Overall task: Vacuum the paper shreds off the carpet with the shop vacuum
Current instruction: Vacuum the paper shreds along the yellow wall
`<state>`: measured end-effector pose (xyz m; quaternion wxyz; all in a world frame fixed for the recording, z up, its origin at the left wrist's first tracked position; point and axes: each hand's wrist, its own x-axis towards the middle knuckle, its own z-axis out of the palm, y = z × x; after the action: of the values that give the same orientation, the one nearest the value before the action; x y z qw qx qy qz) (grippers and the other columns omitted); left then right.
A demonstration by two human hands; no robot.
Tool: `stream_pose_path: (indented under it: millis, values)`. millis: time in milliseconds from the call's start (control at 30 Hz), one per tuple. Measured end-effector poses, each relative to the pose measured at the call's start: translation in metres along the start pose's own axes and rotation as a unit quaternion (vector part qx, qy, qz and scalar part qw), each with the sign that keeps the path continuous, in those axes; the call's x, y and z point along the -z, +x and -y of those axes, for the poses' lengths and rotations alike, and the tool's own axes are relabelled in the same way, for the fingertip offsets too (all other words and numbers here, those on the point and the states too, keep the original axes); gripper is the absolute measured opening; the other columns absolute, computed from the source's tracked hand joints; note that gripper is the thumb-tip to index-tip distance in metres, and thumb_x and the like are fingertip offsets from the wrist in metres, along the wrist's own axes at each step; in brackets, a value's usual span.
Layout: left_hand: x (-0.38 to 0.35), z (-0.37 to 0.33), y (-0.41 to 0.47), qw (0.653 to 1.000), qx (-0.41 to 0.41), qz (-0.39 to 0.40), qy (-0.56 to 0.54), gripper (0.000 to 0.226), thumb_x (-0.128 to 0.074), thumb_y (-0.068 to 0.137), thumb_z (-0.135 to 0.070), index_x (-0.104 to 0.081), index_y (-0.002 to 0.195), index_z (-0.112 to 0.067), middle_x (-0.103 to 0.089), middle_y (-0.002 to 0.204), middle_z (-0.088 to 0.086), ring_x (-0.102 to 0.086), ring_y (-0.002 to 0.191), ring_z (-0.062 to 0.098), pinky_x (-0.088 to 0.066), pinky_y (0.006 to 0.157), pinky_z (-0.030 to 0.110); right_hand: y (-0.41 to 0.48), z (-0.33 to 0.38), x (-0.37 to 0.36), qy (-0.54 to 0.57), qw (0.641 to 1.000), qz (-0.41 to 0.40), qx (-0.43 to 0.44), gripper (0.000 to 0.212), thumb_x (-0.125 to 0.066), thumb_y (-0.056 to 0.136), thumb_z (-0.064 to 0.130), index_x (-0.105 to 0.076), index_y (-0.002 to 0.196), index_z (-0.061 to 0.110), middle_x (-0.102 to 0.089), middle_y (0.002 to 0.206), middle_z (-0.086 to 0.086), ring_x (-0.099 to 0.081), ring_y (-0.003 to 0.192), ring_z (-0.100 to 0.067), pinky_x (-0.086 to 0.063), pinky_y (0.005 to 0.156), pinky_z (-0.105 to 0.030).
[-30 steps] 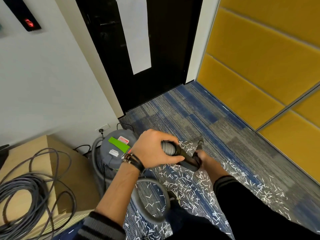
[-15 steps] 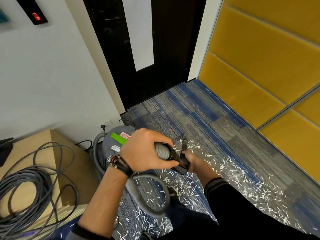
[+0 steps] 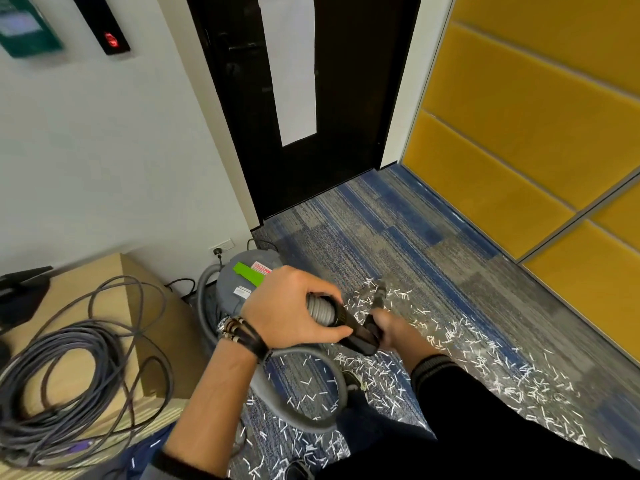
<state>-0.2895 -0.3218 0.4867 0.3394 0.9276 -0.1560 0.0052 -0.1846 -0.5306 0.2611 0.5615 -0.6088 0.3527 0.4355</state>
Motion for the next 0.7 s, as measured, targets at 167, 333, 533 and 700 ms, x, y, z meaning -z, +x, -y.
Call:
stream_pose_path:
  millis: [167,333,533,700]
  values:
    - [0.002,0.007,-0.012,0.997,0.002,-0.027,-0.067,0.033,-0.088,0.070,-0.056,-0.081,0.090,-0.030,-0.075,0.084,-0.020,-0.070,0.078,0.002,-0.057,0.074,0.032,-0.003,-0.012,-0.001,0.011,1.000,0.005,-0.008,0.028,-0.040,0.104,0.032,-0.048,0.090,0.009,-0.057,0.081,-0.012,-0.058,0.071,-0.025,-0.052,0.066,-0.033]
    - [-0.017,0.011,-0.015,0.993,0.053,-0.013,-0.101,0.037,-0.084,0.069,-0.063,-0.081,0.090,-0.032,-0.075,0.082,-0.014,-0.070,0.078,0.010,-0.056,0.075,0.040,-0.001,-0.030,0.035,0.031,0.998,-0.046,-0.024,0.026,-0.038,0.105,0.029,-0.043,0.095,0.006,-0.059,0.081,-0.013,-0.062,0.069,-0.025,-0.055,0.066,-0.038]
    - [-0.010,-0.003,-0.017,0.999,0.040,0.002,-0.020,0.036,-0.077,0.073,-0.068,-0.079,0.091,-0.036,-0.074,0.082,-0.022,-0.067,0.076,0.002,-0.053,0.073,0.027,0.005,-0.026,0.021,0.009,0.999,-0.039,-0.032,0.029,-0.039,0.104,0.032,-0.047,0.111,0.005,-0.064,0.098,-0.014,-0.066,0.080,-0.026,-0.056,0.064,-0.037]
    - [-0.001,-0.008,-0.019,0.999,0.013,-0.007,-0.037,0.038,-0.077,0.071,-0.067,-0.080,0.091,-0.035,-0.075,0.086,-0.022,-0.070,0.081,0.002,-0.055,0.076,0.028,0.001,-0.022,-0.001,0.006,0.999,0.013,-0.040,0.025,-0.038,0.104,0.030,-0.048,0.097,0.008,-0.061,0.086,-0.014,-0.061,0.072,-0.026,-0.053,0.045,-0.028]
